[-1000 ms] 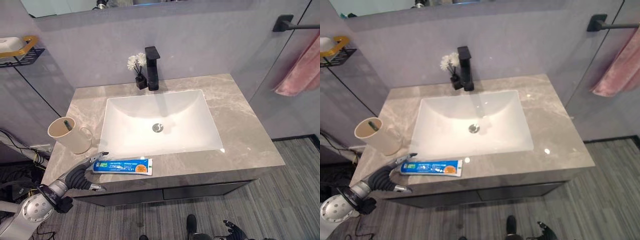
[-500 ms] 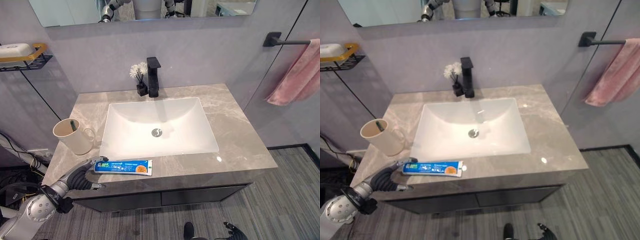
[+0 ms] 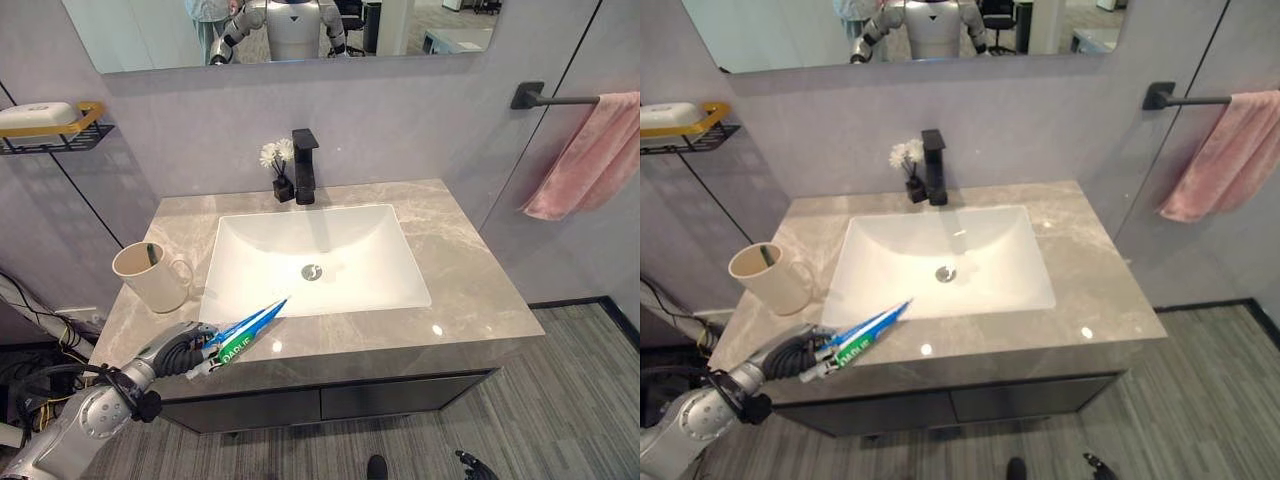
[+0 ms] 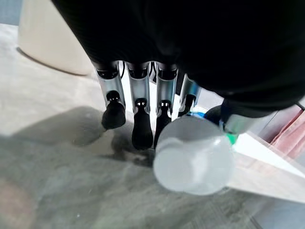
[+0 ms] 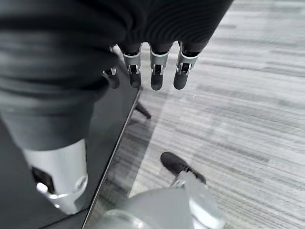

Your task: Put brush and paste in cup on sink, flatten towel.

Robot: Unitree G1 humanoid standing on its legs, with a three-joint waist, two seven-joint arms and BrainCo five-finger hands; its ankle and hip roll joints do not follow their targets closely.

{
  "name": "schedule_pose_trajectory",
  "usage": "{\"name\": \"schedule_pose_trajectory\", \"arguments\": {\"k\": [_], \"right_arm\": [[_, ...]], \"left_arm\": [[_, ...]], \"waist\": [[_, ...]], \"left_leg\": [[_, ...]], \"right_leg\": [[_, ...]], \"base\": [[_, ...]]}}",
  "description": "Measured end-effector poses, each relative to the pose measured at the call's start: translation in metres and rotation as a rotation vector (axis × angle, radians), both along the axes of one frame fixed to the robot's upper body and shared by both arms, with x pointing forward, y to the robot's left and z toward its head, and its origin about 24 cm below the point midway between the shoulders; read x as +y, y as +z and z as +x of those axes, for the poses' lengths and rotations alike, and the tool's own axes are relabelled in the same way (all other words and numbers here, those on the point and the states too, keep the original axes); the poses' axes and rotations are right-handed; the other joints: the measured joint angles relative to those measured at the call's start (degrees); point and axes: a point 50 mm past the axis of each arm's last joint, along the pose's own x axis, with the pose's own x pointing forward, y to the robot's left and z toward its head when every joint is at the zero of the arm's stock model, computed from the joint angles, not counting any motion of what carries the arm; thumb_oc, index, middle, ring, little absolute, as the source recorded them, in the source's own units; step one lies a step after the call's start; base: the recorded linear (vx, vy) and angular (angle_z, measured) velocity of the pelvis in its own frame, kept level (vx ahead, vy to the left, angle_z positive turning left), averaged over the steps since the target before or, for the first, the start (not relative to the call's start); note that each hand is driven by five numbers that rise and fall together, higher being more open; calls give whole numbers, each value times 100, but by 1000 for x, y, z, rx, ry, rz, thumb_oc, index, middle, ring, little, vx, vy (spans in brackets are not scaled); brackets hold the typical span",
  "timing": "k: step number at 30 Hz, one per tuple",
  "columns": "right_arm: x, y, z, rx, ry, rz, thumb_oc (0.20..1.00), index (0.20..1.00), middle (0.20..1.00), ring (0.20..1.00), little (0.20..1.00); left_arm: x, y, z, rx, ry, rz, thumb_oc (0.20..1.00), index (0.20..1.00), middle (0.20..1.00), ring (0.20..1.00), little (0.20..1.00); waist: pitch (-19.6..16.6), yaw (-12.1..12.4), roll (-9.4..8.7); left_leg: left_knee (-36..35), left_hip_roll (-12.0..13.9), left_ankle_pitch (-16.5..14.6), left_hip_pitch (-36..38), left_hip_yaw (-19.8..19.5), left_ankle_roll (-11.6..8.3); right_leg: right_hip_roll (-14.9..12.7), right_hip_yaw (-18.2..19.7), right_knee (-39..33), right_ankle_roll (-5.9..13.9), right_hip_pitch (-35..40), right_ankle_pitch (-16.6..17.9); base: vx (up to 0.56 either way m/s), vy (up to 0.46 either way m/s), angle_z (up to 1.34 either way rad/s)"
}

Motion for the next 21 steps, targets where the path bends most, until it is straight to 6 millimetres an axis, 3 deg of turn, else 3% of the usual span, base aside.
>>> {"name": "schedule_pose_trajectory", "arguments": {"k": [5,21], "right_arm": [[-12,-3,-9,19,-202,-6,1000,1000,1000,1000,1000],[-25,-4,-26,44,-429,-2,1000,1000,1000,1000,1000]], "left_arm": [[-6,0,5,-34,-5,-1,200,200,200,200,200],[-6,0,5,-71,-9,58,200,200,200,200,200]], "waist": [[-32,2,-41],[-27,2,-37]], "left_leg": [[4,-2,2,-25,26,0],[-2,59,1,46,127,-4]], "right_leg": [[6,19,0,-31,-56,28],[73,100,-1,-46,-6,38]], "base": [[1,1,-1],[2,-3,-3]]}}
